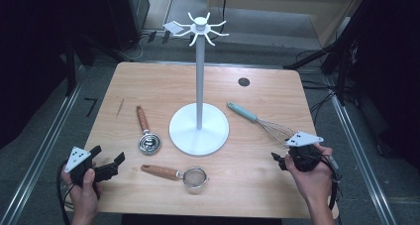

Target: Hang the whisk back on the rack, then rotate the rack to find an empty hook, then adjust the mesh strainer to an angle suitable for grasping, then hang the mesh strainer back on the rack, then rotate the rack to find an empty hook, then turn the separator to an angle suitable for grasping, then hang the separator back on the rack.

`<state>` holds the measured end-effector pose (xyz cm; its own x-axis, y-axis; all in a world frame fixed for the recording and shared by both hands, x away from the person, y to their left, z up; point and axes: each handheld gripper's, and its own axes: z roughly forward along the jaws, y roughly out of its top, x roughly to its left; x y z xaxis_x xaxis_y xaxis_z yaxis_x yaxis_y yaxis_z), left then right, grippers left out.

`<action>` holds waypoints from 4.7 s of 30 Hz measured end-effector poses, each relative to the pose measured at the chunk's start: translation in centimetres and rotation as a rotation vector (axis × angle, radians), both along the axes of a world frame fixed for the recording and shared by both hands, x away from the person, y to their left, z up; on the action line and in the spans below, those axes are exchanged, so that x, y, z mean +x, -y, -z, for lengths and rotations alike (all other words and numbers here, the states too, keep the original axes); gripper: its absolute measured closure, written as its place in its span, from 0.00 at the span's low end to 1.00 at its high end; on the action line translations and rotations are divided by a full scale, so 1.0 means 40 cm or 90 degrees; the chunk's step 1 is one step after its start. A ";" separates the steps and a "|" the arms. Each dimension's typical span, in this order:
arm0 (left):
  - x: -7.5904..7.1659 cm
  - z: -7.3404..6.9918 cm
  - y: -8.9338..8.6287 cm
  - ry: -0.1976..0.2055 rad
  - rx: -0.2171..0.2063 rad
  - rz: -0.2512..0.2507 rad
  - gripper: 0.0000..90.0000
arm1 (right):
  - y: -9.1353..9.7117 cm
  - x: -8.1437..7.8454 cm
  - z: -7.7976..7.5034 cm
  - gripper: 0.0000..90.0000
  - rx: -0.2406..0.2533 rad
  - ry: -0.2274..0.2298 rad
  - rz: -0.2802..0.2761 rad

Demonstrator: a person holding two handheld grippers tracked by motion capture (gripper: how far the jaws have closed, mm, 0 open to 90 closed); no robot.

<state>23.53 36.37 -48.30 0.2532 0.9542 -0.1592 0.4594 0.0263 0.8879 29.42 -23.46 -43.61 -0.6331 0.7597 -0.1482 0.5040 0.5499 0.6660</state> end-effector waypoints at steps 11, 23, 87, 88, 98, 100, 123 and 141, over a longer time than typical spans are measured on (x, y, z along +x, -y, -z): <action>0.001 0.000 0.000 -0.002 0.001 0.003 0.04 | -0.027 0.041 -0.017 0.42 -0.046 -0.006 -0.028; 0.000 0.000 0.000 0.001 -0.001 0.008 0.04 | -0.056 0.093 -0.028 0.42 -0.066 -0.024 -0.046; 0.001 0.000 -0.004 0.000 -0.012 0.014 0.04 | -0.243 0.451 -0.011 0.81 -0.237 -0.198 -0.087; 0.001 0.000 -0.004 0.000 -0.012 0.014 0.05 | -0.243 0.451 -0.011 0.81 -0.237 -0.198 -0.087; 0.001 0.001 -0.004 0.001 -0.014 0.014 0.04 | -0.253 0.476 0.025 0.78 -0.246 -0.240 -0.084; 0.001 0.001 -0.004 0.000 -0.014 0.014 0.04 | -0.253 0.481 0.033 0.78 -0.242 -0.250 -0.081; 0.002 0.001 -0.005 -0.002 -0.017 0.010 0.04 | -0.284 0.524 0.061 0.78 -0.295 -0.363 -0.108; 0.001 0.001 -0.006 -0.004 -0.016 0.010 0.04 | -0.279 0.509 0.060 0.79 -0.273 -0.354 -0.077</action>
<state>23.59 36.59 -48.32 0.2667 0.9458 -0.1854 0.4652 0.0421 0.8842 49.80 -12.29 -46.01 -0.7783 0.6260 -0.0489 0.6246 0.7799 0.0411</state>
